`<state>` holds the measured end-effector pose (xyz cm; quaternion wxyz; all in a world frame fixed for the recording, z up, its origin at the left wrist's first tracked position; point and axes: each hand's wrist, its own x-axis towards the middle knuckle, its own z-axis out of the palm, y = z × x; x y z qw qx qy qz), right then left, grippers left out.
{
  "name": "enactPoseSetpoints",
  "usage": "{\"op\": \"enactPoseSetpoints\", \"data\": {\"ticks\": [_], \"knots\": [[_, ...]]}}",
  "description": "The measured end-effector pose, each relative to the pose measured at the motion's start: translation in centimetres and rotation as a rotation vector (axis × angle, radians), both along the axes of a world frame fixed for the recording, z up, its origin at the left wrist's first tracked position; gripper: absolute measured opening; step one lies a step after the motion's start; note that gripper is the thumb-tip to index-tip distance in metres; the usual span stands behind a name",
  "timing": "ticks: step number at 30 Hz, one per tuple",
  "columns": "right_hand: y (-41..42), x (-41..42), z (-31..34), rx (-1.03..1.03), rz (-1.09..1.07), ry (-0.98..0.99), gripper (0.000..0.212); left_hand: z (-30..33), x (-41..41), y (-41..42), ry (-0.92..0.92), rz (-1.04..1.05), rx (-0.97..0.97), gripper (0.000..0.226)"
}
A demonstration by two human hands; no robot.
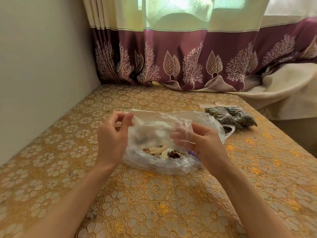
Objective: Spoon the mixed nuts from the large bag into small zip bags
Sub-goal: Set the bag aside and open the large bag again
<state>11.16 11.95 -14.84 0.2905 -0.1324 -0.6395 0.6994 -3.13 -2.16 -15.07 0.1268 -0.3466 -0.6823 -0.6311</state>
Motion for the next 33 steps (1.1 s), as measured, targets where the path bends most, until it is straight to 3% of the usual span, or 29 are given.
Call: {"op": "enactPoseSetpoints", "data": {"ticks": [6,12,15,18,22,25,33], "knots": [[0.2,0.2,0.3,0.081,0.072,0.007,0.027,0.3,-0.8,-0.4,0.002,0.019,0.030,0.022],[0.2,0.5,0.2,0.228,0.004,-0.009,0.030,0.7,-0.8,-0.6,0.090,0.050,0.034,0.029],[0.1,0.4,-0.1,0.300,-0.032,-0.035,0.033,1.3,-0.7,-0.7,0.423,0.127,-0.077,0.054],[-0.1,0.2,-0.3,0.315,-0.037,0.006,0.034,1.3,0.6,-0.3,0.833,0.030,-0.331,0.079],[-0.7,-0.1,-0.4,0.348,0.008,0.075,0.033,0.7,2.1,0.6,1.067,-0.018,-0.630,0.102],[-0.9,0.0,-0.3,0.333,0.050,0.082,0.028,0.8,2.2,0.4,1.092,-0.003,-0.717,0.102],[-1.2,0.1,-0.1,0.271,0.094,0.077,0.023,1.0,2.2,0.0,1.005,-0.041,-0.691,0.076]]}}
